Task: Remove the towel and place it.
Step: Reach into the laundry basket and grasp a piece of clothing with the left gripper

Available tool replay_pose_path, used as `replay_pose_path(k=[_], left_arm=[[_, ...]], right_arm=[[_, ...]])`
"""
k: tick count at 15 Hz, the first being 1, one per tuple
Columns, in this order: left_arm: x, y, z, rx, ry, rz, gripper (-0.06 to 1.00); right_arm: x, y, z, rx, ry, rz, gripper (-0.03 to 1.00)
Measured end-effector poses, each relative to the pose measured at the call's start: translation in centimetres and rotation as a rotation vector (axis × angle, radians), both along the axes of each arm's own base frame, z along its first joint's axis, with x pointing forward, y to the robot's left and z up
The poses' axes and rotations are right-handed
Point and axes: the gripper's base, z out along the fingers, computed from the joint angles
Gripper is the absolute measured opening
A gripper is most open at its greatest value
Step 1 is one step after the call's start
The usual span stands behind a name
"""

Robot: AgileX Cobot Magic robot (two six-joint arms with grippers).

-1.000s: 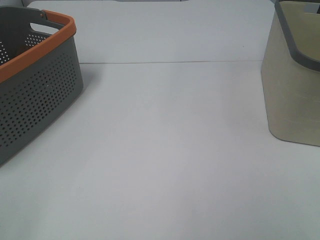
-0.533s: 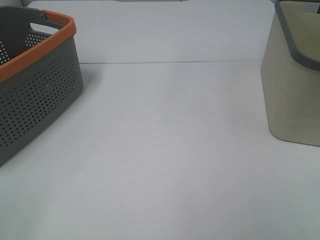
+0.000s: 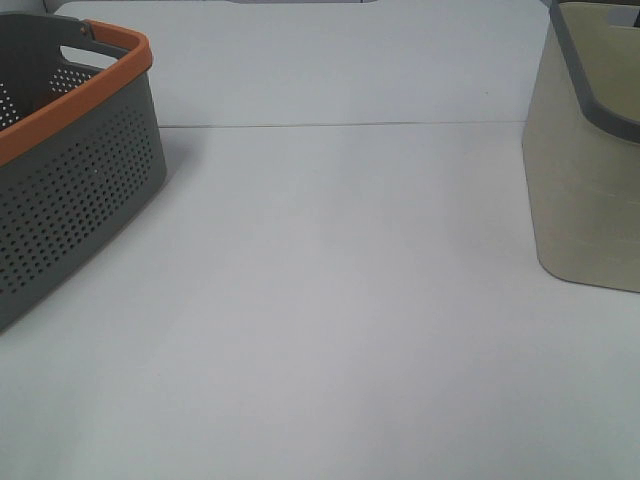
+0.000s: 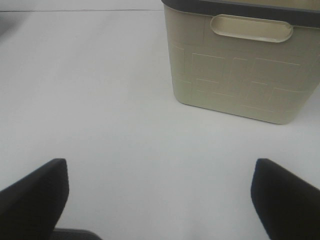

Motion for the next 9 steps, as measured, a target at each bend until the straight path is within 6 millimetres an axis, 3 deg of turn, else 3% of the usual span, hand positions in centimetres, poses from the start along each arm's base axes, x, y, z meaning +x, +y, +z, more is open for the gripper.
replay_pose_path(k=[6,9], left_arm=[[0.0,0.0,0.0,-0.009,0.0,0.0,0.99],[-0.3,0.0,1.4,-0.097,-0.068,0.037,0.99]], right_arm=[[0.0,0.0,0.0,0.0,0.0,0.0,0.96],[0.0,0.0,0.0,0.0,0.0,0.0,0.96]])
